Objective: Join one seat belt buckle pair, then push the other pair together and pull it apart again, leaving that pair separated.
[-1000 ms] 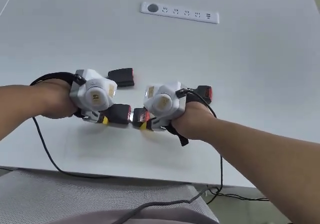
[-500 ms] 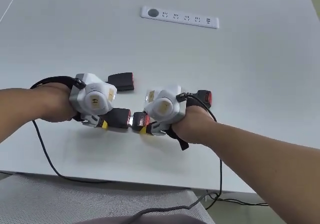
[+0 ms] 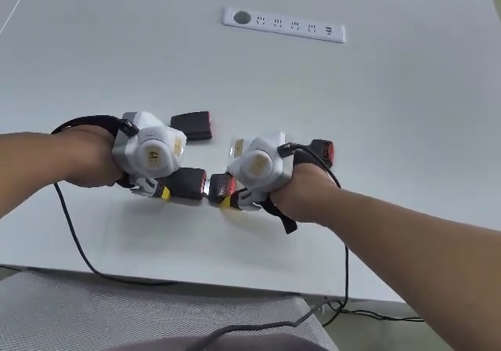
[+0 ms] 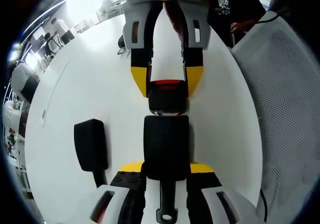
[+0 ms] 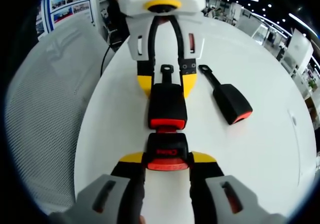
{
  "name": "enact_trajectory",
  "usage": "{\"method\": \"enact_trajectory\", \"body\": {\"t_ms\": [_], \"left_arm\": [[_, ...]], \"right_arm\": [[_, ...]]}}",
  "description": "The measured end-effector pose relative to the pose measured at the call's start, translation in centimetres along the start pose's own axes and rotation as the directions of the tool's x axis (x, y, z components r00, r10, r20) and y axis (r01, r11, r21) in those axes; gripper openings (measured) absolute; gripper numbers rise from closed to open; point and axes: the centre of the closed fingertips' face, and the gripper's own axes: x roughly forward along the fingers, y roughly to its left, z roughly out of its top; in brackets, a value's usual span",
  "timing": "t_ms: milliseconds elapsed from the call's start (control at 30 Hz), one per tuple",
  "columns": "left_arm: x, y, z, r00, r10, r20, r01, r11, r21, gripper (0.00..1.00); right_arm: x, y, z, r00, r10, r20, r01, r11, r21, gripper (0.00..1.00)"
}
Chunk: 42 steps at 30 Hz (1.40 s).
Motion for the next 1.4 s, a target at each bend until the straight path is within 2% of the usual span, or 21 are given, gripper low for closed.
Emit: {"method": "enact_trajectory", "body": {"t_ms": [100,333,567,633,800,867,967,1067,1267,1400], "left_arm": [[0.0,0.0,0.0,1.0000,0.007,0.000,-0.007,1.000,-0.013,0.32],[-0.1,-0.1,0.0,0.9999,0.013,-0.001,-0.013,1.000,-0.019,0.32],[-0.9,-0.3,0.2,0.9996,0.027,0.011,-0.027,0.999,-0.035,0.31],[-1.4,-0.2,0.5,0.9993,0.030,0.023,-0.029,0.999,-0.045,0.31],[-2.5,-0.1,1.5,0.9985,0.031,0.045,-0.030,0.999,-0.026,0.30],[-2.9,0.5,2.0,0.9974,0.050,0.051,-0.050,0.999,-0.014,0.27],[-3.3,1.4,2.7,0.9949,0.069,0.073,-0.067,0.997,-0.032,0.28],[-3.0,2.2,2.9,0.9948,0.074,0.070,-0.073,0.997,-0.029,0.28],[-2.7,4.2,2.8,0.9929,0.099,0.066,-0.097,0.995,-0.037,0.29],[-2.4,5.7,2.4,0.9911,0.117,0.064,-0.114,0.992,-0.059,0.29]], "right_arm": [[0.0,0.0,0.1,0.9999,0.010,0.008,-0.010,1.000,0.022,0.34],[-0.2,0.2,0.2,0.9999,0.003,0.011,-0.003,1.000,0.008,0.34],[-1.3,0.1,0.7,0.9994,-0.009,0.033,0.008,1.000,0.025,0.33],[-1.7,0.2,0.9,0.9992,-0.011,0.039,0.010,1.000,0.027,0.33],[-2.5,0.2,1.1,0.9987,-0.017,0.048,0.016,1.000,0.018,0.33],[-2.9,0.0,1.2,0.9982,-0.027,0.053,0.026,1.000,0.014,0.33],[-3.4,-0.3,1.1,0.9976,-0.039,0.057,0.038,0.999,0.012,0.33],[-3.8,-0.8,0.5,0.9972,-0.051,0.053,0.051,0.999,0.015,0.33],[-5.3,-2.3,-1.8,0.9963,-0.082,0.026,0.081,0.996,0.030,0.34],[-6.5,-3.5,-3.9,0.9941,-0.108,0.001,0.108,0.993,0.046,0.34]]}}
